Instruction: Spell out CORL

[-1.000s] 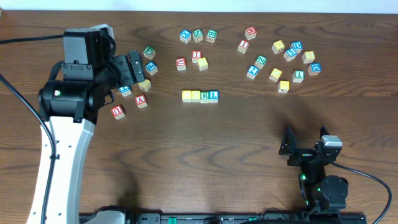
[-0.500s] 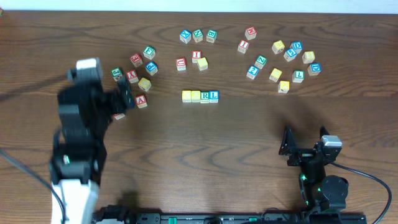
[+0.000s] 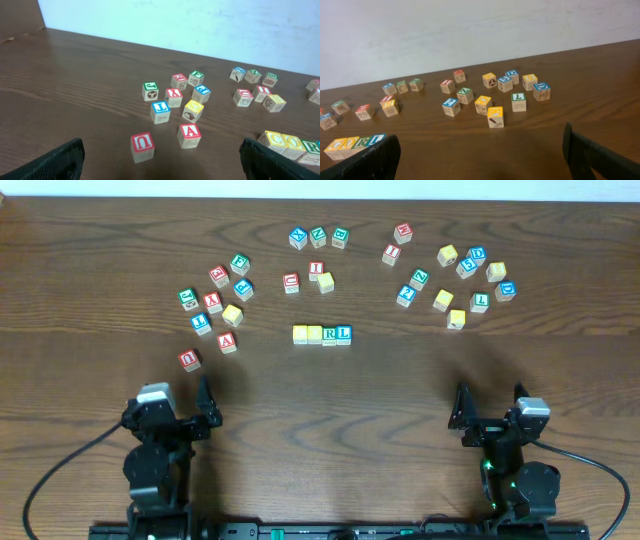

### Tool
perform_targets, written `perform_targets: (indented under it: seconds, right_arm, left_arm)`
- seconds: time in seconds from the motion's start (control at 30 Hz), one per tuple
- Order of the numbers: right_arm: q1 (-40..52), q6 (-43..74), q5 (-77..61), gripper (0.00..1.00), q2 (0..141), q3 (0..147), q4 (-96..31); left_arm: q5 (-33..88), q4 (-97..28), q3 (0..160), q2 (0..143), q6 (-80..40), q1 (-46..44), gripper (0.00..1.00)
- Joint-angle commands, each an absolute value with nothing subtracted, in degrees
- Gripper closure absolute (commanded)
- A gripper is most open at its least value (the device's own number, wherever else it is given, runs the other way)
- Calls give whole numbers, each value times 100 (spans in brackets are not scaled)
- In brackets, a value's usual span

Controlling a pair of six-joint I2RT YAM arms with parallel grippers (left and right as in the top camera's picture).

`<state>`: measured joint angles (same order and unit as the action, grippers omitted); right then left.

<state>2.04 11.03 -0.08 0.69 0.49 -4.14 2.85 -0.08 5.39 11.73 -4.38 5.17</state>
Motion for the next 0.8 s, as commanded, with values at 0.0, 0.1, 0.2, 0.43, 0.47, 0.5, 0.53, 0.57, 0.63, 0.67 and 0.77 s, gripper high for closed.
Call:
perform_targets:
  seconds: [0.0,0.1,0.2,0.43,0.47,0.5,0.53,0.57,0.63,0.67,0.77]
  right_arm:
    - [154,1020,-16,1,32,32,-429]
    - [154,1020,-16,1,32,32,-429]
    - [154,1020,-16,1,32,32,-429]
    - [154,1020,-16,1,32,32,-429]
    - [154,1020,-16,1,32,32,-429]
    - [154,1020,-16,1,32,32,-429]
    - [154,1020,-14,1,32,32,-429]
    - [154,1020,-16,1,32,32,-429]
    - [154,1020,-16,1,32,32,-429]
    - [154,1020,-16,1,32,32,-429]
    - [154,1020,-16,1,32,32,-429]
  left_arm:
    - [360,-43,395,869,-327,552,3]
    - [357,-226,349,731,-257,552,2]
    - [357,-427,320,607,-167,552,2]
    - [362,-384,21,244,-150,550,2]
    - [362,-377,23,213,-150,550,2]
    - [360,-377,21,180,-150,550,2]
    - [357,-381,23,134,-150,550,2]
    - [357,-381,23,97,-148,550,2]
    - [360,-384,21,5,-150,550,3]
    - [360,-381,23,5,-150,550,2]
    - [368,-384,23,5,-257,550,2]
